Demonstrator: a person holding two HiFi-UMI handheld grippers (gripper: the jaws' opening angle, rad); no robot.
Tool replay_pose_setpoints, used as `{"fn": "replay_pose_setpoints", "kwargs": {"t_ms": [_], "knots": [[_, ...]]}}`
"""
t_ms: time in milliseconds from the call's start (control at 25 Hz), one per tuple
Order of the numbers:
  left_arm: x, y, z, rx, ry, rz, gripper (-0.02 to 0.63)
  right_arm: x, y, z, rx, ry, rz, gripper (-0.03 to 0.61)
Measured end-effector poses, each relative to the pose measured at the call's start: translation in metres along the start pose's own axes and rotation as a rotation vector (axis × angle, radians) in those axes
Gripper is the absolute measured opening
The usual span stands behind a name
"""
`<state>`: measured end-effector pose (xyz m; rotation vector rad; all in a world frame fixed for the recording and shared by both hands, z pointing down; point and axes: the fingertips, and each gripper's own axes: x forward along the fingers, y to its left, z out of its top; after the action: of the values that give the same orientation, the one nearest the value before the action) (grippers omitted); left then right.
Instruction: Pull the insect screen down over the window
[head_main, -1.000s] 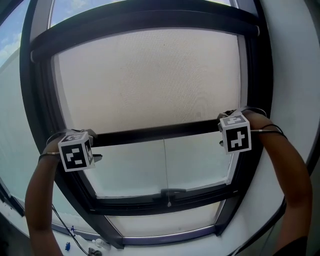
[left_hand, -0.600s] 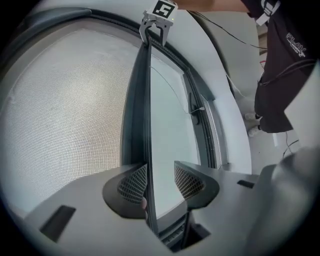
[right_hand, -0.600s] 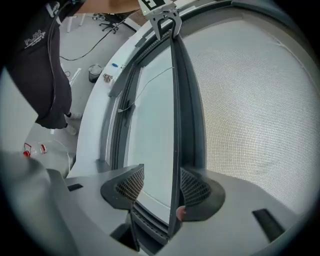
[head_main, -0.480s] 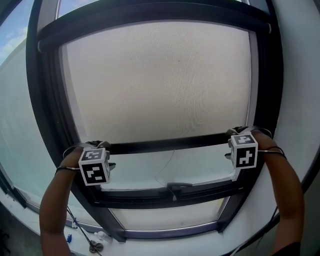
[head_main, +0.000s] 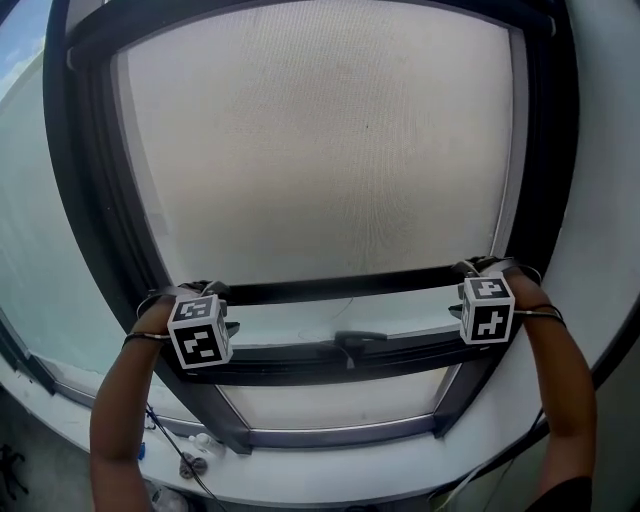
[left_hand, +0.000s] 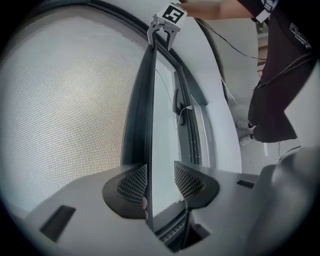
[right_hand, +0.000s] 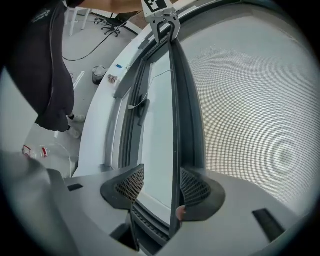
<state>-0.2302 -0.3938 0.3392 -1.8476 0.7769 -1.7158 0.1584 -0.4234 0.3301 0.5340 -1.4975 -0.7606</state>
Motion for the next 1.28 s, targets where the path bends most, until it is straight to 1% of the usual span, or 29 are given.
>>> {"fn": "replay_pose_setpoints", "kwargs": {"t_ms": [160,240,400,560,680,760,920,1080,1160,1280], "knots": [[0.009,-0.006,-0.002,-0.008,0.001,-0.013,0.170,0.009,0.006,0.001,0.006,-0.019,-0.025,0.229],[0.008,-0.005,-0.002,-0.008,0.004,-0.010,0.170,0.009,0.006,0.001,0.005,-0.010,-0.024,0.229],[0.012,-0.014,-0.001,-0.026,-0.017,-0.011,0.170,0.013,0.013,0.001,0.006,-0.014,-0.019,0.229],[0.031,-0.031,-0.001,-0.038,-0.014,-0.049,0.170,0.030,0.031,0.004,0.008,-0.040,0.005,0.229],[0.045,-0.050,-0.003,-0.044,-0.015,-0.095,0.170,0.043,0.049,0.003,0.002,-0.029,0.046,0.229],[0.051,-0.059,-0.005,-0.049,-0.020,-0.109,0.170,0.049,0.059,0.003,0.006,-0.024,0.063,0.229],[0.053,-0.064,-0.008,-0.079,-0.039,-0.120,0.170,0.051,0.064,0.005,0.020,-0.022,0.043,0.229],[0.056,-0.067,-0.004,-0.082,-0.047,-0.111,0.170,0.057,0.069,0.004,0.023,-0.022,0.026,0.229],[0.063,-0.073,-0.003,-0.084,-0.048,-0.121,0.170,0.062,0.076,0.003,0.028,-0.024,0.033,0.229],[0.078,-0.090,-0.005,-0.089,-0.042,-0.158,0.170,0.075,0.093,0.006,0.023,-0.020,0.061,0.229]]}}
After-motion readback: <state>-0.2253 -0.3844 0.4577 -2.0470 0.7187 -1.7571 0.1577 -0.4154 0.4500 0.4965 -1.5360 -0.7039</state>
